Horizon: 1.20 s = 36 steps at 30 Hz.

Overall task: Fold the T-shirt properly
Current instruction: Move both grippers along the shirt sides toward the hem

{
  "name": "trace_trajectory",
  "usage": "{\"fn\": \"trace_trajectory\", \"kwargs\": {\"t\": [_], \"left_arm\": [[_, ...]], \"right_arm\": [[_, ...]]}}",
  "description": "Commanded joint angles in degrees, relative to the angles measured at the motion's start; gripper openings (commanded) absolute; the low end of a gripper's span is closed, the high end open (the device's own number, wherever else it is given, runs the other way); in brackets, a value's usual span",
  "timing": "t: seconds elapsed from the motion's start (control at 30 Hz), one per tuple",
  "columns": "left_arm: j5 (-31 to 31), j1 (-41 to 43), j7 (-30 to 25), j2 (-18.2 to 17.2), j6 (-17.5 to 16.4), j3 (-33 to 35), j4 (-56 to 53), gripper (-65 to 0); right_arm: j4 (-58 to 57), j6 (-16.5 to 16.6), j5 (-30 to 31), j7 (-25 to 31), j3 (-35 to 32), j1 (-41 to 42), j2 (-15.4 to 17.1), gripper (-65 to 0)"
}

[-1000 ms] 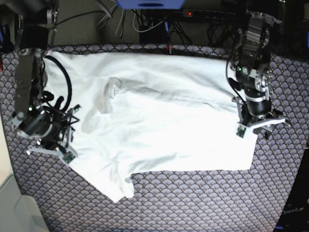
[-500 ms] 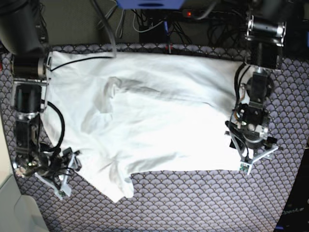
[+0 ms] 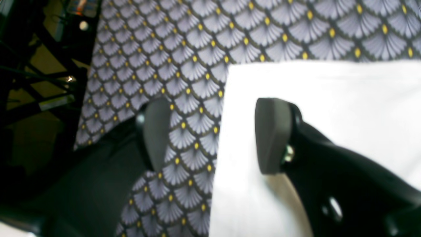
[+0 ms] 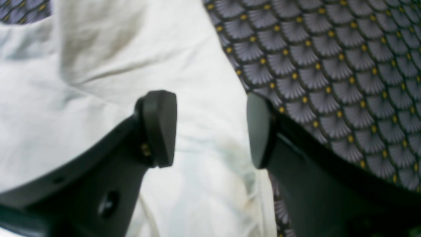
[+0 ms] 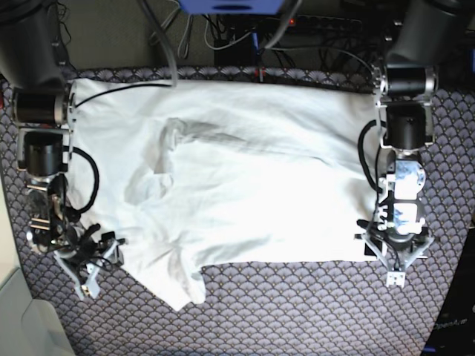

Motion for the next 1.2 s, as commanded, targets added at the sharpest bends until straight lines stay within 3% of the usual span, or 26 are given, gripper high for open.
{"fn": "trace_trajectory", "kwargs": {"t": [0.0,0.27,0.43,0.73,1.17], "left_arm": [[0.29,-1.91,-2.31,-0.35,0.43,-0.01,0.12,-25.2],[0.11,-2.17,-11.37,-0.26,0.34,-0.10,-8.14,-25.3],[0.02,-2.17,-12.51,-0.26,0.43,-0.62,-9.73,-25.4],[-6.92,-2.35,-12.42,-0.70,0.43,-5.55,-9.46,-25.3],[-7.19,-2.35,-12.51,-0.26,0.43,-5.64,-9.90,-25.2]], "right_arm": [[0.79,-1.59,0.47,2.01,0.17,1.56,1.17,-30.5],[-11.08,-2.82,0.47,12.73,0.17,1.48,1.70,-30.6],[-19.78,-2.82,0.47,18.97,0.17,3.06,1.78,-30.6],[-20.31,-2.82,0.47,21.52,-4.22,4.20,2.40,-30.6],[-20.75,-2.82,0.47,21.35,-4.22,1.65,1.78,-31.8]]}}
